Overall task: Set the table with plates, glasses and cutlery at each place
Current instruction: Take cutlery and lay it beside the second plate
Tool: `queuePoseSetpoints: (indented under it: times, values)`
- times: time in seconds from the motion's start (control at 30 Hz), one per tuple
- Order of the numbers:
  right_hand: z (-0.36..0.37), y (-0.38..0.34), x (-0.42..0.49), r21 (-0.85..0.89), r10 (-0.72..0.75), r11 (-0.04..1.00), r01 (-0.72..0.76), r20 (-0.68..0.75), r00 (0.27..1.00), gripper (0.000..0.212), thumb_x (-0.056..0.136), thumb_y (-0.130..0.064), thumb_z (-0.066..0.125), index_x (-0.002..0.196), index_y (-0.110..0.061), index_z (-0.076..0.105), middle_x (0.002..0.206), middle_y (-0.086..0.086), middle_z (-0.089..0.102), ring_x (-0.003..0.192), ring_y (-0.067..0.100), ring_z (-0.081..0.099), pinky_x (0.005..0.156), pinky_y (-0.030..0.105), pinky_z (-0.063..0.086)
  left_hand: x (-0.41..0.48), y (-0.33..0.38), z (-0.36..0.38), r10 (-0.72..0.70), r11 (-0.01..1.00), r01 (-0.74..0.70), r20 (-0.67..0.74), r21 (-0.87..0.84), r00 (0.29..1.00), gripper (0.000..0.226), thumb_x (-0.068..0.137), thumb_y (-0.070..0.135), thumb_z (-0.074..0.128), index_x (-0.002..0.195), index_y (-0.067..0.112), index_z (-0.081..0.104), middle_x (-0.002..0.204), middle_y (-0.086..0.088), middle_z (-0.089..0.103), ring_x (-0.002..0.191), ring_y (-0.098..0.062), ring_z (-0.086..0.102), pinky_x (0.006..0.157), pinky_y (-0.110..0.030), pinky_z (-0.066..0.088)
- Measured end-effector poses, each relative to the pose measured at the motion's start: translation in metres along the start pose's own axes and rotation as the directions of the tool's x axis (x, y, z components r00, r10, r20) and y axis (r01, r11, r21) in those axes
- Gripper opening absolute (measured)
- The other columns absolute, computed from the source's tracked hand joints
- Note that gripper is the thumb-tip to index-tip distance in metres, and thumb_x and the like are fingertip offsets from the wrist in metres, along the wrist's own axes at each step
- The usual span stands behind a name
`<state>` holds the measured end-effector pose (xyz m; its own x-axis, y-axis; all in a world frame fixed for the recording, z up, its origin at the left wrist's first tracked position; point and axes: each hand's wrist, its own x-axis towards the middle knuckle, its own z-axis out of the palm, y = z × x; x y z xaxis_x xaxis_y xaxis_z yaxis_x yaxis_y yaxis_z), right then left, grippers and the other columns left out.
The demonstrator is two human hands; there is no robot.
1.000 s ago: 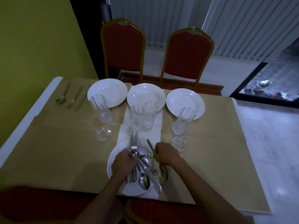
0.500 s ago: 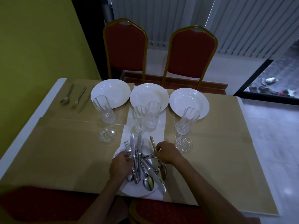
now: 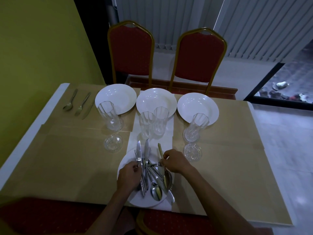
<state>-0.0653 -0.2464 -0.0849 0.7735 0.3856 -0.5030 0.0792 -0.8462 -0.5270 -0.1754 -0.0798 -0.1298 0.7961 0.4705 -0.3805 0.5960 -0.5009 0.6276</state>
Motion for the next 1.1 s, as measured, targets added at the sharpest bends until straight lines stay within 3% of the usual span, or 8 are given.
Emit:
queuePoseSetpoints:
  times: [0.17, 0.3, 0.37, 0.5, 0.6, 0.7, 0.87, 1.1]
  values:
    - [-0.003, -0.001, 0.001, 0.048, 0.004, 0.999, -0.003, -0.019, 1.0, 0.026, 0.091, -0.027, 0.062, 0.098, -0.004, 0.071, 0.109, 0.01, 0.066, 0.088, 0.024, 0.063, 0.078, 0.03, 0.049, -0.005, 0.008, -0.001, 0.034, 0.996, -0.031, 0.022, -0.088, 0.999, 0.015, 0.095, 0.026, 0.054, 0.1, 0.027, 0.068, 0.075, 0.011, 0.065, 0.069, -0.005, 0.059, 0.058, -0.017, 0.039]
    - [-0.008, -0.003, 0.002, 0.144, -0.004, 0.99, 0.009, -0.035, 0.999, 0.028, 0.091, -0.03, 0.062, 0.089, -0.005, 0.072, 0.098, 0.01, 0.07, 0.086, 0.026, 0.068, 0.083, 0.043, 0.058, -0.007, 0.018, -0.004, 0.075, 0.986, -0.065, 0.066, -0.154, 0.995, 0.019, 0.096, 0.027, 0.055, 0.109, 0.032, 0.067, 0.07, 0.009, 0.061, 0.059, -0.003, 0.057, 0.055, -0.014, 0.039]
    - [-0.012, -0.005, 0.002, 0.163, 0.003, 0.987, 0.004, -0.047, 0.999, 0.031, 0.091, -0.03, 0.061, 0.084, -0.001, 0.071, 0.091, 0.014, 0.071, 0.085, 0.027, 0.068, 0.08, 0.043, 0.057, -0.008, 0.025, -0.006, 0.091, 0.983, -0.076, 0.084, -0.164, 0.992, 0.02, 0.095, 0.027, 0.055, 0.11, 0.036, 0.066, 0.077, 0.009, 0.065, 0.065, -0.004, 0.061, 0.057, -0.014, 0.041]
    - [-0.016, -0.006, 0.0, 0.212, 0.055, 0.977, -0.039, -0.072, 0.996, 0.035, 0.091, -0.027, 0.059, 0.079, 0.005, 0.066, 0.081, 0.017, 0.068, 0.069, 0.019, 0.059, 0.062, 0.029, 0.044, -0.013, 0.041, -0.009, 0.115, 0.98, -0.1, 0.075, -0.172, 0.991, 0.01, 0.094, 0.028, 0.059, 0.096, 0.038, 0.062, 0.078, 0.016, 0.062, 0.071, 0.003, 0.058, 0.061, -0.01, 0.04]
    - [-0.019, -0.005, -0.001, 0.26, 0.087, 0.963, -0.065, -0.073, 0.994, 0.03, 0.09, -0.022, 0.056, 0.071, 0.001, 0.062, 0.077, 0.017, 0.068, 0.065, 0.019, 0.058, 0.061, 0.029, 0.042, -0.014, 0.046, -0.009, 0.123, 0.984, -0.115, 0.051, -0.134, 0.991, 0.019, 0.092, 0.033, 0.061, 0.074, 0.028, 0.067, 0.065, 0.01, 0.066, 0.062, 0.003, 0.059, 0.059, -0.014, 0.038]
    - [-0.026, -0.006, -0.005, 0.281, 0.112, 0.955, -0.092, -0.056, 0.992, 0.032, 0.092, -0.02, 0.054, 0.083, 0.006, 0.068, 0.071, 0.005, 0.066, 0.053, 0.01, 0.052, 0.055, 0.024, 0.039, -0.014, 0.05, -0.011, 0.127, 0.982, -0.118, 0.053, -0.145, 0.99, 0.017, 0.09, 0.033, 0.064, 0.079, 0.027, 0.075, 0.069, 0.013, 0.069, 0.068, 0.005, 0.061, 0.064, -0.016, 0.04]
    - [-0.028, -0.002, -0.01, 0.286, 0.095, 0.956, -0.062, -0.105, 0.99, 0.031, 0.094, -0.026, 0.055, 0.085, -0.001, 0.071, 0.091, 0.004, 0.076, 0.067, 0.011, 0.062, 0.063, 0.026, 0.045, -0.018, 0.055, -0.012, 0.146, 0.979, -0.148, -0.024, -0.14, 0.989, 0.014, 0.089, 0.032, 0.067, 0.093, 0.025, 0.078, 0.073, 0.025, 0.063, 0.073, 0.013, 0.057, 0.064, -0.003, 0.035]
    - [-0.028, 0.001, -0.018, 0.326, 0.112, 0.943, -0.071, -0.108, 0.988, 0.032, 0.096, -0.029, 0.055, 0.087, -0.005, 0.074, 0.081, -0.006, 0.071, 0.062, 0.006, 0.059, 0.059, 0.023, 0.043, -0.018, 0.058, -0.017, 0.099, 0.989, -0.099, -0.014, -0.107, 0.995, 0.017, 0.088, 0.039, 0.066, 0.094, 0.028, 0.077, 0.075, 0.016, 0.066, 0.073, 0.003, 0.059, 0.064, -0.011, 0.038]
